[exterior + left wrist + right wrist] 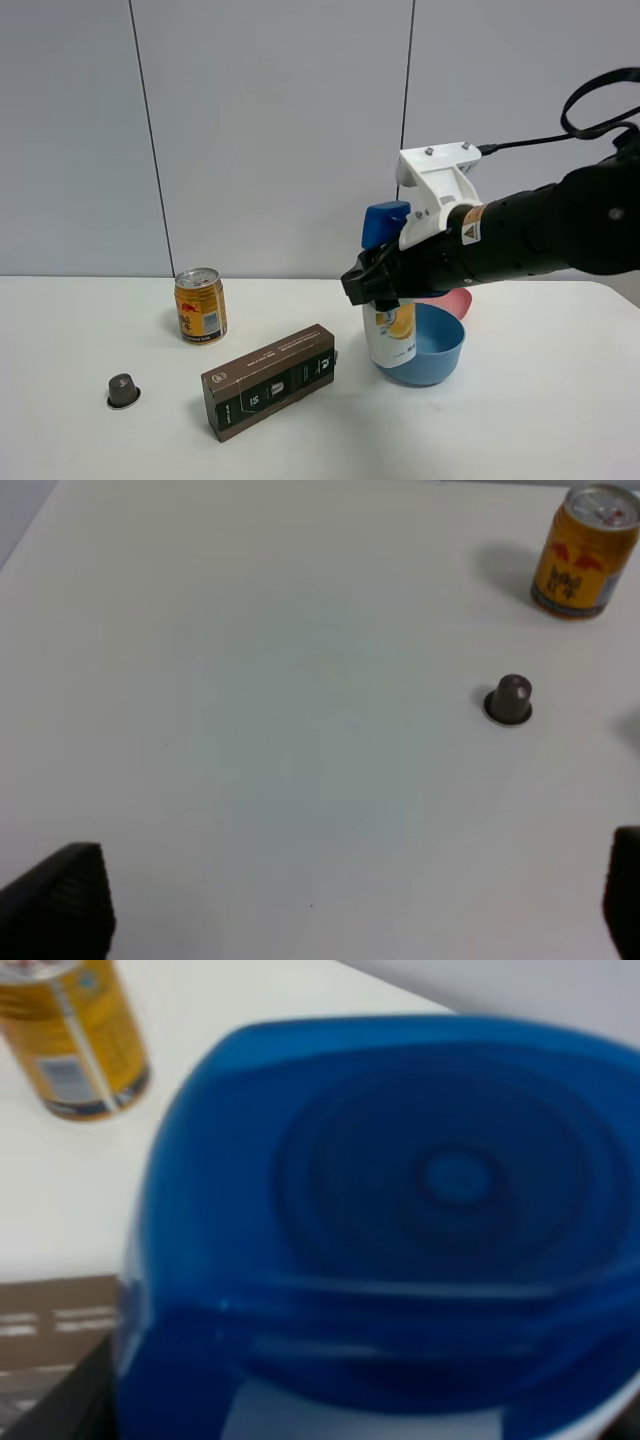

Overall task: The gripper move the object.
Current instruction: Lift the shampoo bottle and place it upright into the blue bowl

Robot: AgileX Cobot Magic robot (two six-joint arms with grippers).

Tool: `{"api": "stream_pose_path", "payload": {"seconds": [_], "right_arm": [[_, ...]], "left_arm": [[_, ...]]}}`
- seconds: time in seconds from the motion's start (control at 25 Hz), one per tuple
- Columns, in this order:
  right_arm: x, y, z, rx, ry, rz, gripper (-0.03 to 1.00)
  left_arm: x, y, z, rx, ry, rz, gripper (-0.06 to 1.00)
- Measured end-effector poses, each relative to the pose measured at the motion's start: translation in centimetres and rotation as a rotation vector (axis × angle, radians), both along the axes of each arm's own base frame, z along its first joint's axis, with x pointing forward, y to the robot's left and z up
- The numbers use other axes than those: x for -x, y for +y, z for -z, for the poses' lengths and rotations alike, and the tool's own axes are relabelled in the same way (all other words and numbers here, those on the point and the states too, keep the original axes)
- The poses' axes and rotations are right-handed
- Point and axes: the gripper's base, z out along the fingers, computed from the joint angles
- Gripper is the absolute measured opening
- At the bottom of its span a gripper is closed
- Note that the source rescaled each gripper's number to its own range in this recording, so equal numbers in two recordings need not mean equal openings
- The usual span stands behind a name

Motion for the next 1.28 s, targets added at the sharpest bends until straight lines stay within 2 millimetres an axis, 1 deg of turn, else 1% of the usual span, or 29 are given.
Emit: {"api": "stream_pose_path", "payload": {"seconds": [0.16,0.48,0.8,1.08,1.2,1.28], "right_arm": [[-0.1,0.5,0.0,-0.030,-0.042,-0.013,0.00],[-0.3,0.2,-0.2,-0.045,-0.057,0.025,0.00],[-1.6,-2.0,-0.2,-0.035,-0.066,0.128,0.00],[-2.5,-3.7,-0.1,0.013,-0.090,0.161,0.00],[-3.1,-4.4,0.4,0.017,-0.101,0.183,0.00],[-3.3,-4.5,1.0,0.017,-0.105,0.190,0.00]], "left_arm": [[0.0,0.0,0.0,0.000,0.000,0.000,1.00],[0.0,0.0,0.0,0.000,0.000,0.000,1.00],[0.0,0.0,0.0,0.000,0.000,0.000,1.00],[0.0,0.0,0.0,0.000,0.000,0.000,1.00],[0.0,0.0,0.0,0.000,0.000,0.000,1.00],[0.0,0.0,0.0,0.000,0.000,0.000,1.00]]}}
